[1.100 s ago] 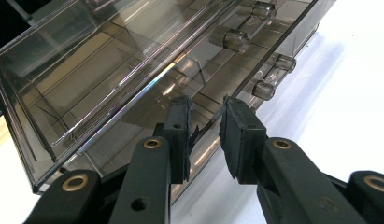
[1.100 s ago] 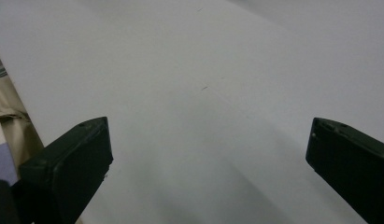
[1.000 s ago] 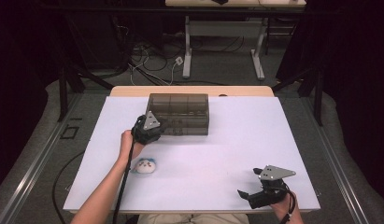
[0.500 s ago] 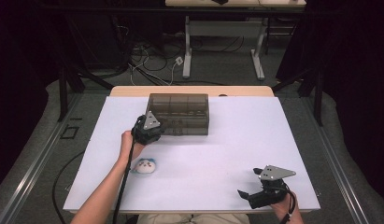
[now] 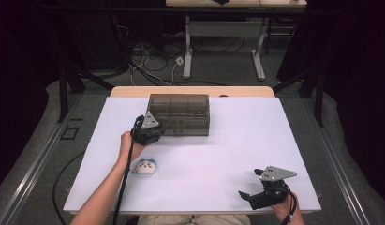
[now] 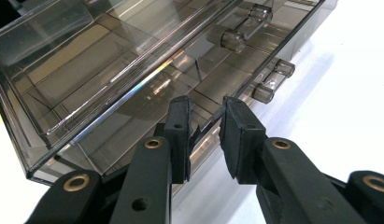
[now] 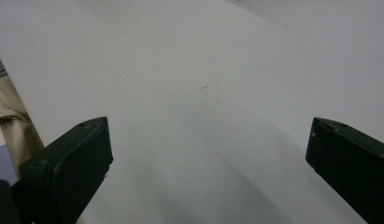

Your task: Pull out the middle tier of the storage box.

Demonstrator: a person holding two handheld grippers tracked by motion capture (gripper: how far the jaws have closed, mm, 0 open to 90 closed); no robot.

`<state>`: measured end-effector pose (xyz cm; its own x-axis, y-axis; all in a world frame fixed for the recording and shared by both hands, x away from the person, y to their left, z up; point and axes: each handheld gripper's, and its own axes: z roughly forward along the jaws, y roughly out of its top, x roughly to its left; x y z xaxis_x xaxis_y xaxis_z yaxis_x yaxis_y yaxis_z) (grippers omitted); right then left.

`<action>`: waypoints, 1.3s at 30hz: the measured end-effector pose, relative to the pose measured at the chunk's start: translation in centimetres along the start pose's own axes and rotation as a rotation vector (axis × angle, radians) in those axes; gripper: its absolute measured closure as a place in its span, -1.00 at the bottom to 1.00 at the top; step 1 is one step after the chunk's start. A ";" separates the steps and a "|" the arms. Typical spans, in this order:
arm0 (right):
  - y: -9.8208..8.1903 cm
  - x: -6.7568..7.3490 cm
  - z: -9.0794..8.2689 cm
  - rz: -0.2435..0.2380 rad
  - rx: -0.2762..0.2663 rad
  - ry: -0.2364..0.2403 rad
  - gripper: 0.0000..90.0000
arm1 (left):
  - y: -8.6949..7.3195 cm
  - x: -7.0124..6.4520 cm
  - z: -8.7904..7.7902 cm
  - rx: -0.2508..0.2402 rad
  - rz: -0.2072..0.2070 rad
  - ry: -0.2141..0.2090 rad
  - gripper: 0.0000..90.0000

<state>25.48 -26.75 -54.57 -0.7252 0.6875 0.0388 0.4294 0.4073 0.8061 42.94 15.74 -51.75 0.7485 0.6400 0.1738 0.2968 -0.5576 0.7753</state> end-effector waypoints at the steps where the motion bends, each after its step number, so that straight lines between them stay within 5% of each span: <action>1: 0.0 0.0 0.0 0.003 -0.002 0.001 -1.00 | 0.0 0.0 0.0 0.001 0.003 -0.001 0.62; 39: 0.0 -0.1 0.0 0.004 -0.003 0.003 -1.00 | -0.2 -0.9 -0.8 0.036 0.074 -0.021 0.62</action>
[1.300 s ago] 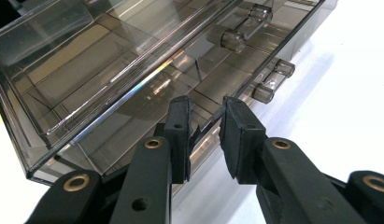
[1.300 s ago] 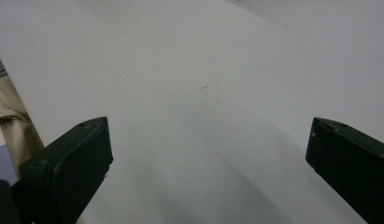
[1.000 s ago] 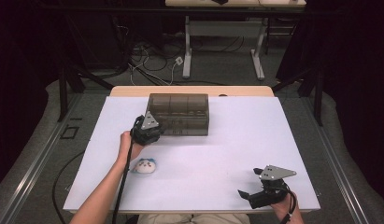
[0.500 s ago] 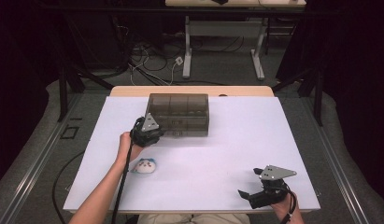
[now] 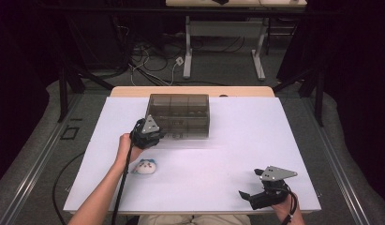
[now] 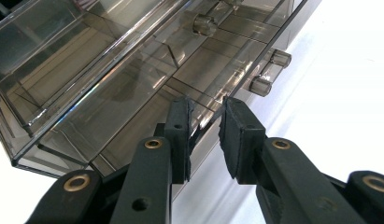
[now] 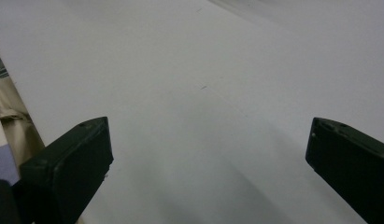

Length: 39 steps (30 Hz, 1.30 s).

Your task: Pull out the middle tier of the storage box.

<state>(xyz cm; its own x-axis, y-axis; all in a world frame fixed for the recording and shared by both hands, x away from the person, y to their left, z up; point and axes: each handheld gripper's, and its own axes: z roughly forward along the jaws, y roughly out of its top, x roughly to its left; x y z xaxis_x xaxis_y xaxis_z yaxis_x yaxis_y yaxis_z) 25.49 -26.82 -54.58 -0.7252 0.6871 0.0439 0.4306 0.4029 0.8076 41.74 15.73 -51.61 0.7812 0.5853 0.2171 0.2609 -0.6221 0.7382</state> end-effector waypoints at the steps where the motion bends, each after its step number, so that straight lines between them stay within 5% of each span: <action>1: 0.0 0.0 0.0 0.000 0.000 0.000 -1.00 | 0.0 0.0 0.0 -0.002 0.000 0.001 0.62; 39: 0.0 0.0 -0.1 0.005 0.013 -0.001 -0.99 | 0.0 -0.4 -0.8 0.039 -0.006 -0.063 0.65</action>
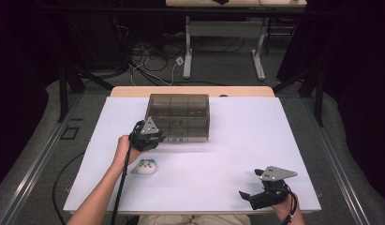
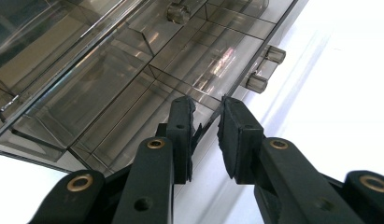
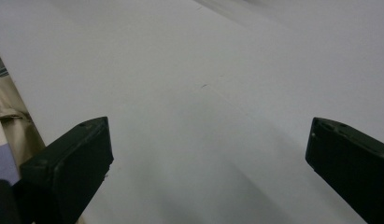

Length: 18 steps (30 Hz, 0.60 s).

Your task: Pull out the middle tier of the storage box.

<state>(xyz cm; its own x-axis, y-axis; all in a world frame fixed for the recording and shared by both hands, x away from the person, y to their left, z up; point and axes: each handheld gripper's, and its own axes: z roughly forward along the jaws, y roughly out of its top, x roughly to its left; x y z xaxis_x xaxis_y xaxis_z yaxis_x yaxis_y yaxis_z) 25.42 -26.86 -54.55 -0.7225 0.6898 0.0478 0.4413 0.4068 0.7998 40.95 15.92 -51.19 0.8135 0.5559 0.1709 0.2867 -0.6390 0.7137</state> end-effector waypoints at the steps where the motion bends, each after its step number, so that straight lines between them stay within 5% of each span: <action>1: 0.0 0.0 0.0 0.000 0.000 0.000 -0.99 | 0.0 0.0 0.0 0.000 0.001 -0.001 0.65; 18: 0.0 0.0 0.0 -0.001 0.003 0.004 -0.99 | -0.1 -0.2 -0.4 0.008 0.005 -0.004 0.70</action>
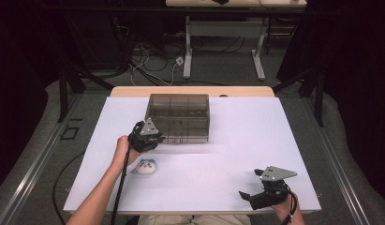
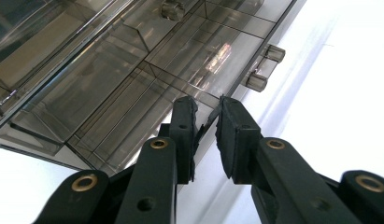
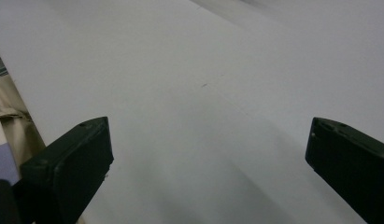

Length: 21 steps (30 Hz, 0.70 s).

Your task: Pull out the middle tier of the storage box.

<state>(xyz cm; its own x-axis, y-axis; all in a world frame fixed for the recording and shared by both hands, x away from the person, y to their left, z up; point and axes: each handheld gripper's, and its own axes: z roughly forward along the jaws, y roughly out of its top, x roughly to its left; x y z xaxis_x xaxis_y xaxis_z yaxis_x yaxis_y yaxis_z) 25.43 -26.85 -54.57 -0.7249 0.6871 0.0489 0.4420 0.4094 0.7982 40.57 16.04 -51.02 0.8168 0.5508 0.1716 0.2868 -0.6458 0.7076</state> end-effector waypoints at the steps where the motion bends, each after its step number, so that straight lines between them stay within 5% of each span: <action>1: 0.0 0.0 0.0 0.000 0.001 0.000 -0.99 | 0.0 0.0 0.0 0.001 0.002 -0.001 0.70; 21: 0.0 0.0 0.0 -0.003 0.004 0.001 -0.99 | 0.0 -0.1 0.2 0.012 0.015 -0.020 0.66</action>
<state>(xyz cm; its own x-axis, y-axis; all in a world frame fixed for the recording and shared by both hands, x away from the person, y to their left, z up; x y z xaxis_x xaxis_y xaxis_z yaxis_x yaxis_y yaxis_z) 25.47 -26.86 -54.58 -0.7266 0.6855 0.0467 0.4419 0.4141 0.7958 40.56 15.86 -51.22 0.8310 0.5302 0.1681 0.2803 -0.6603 0.6968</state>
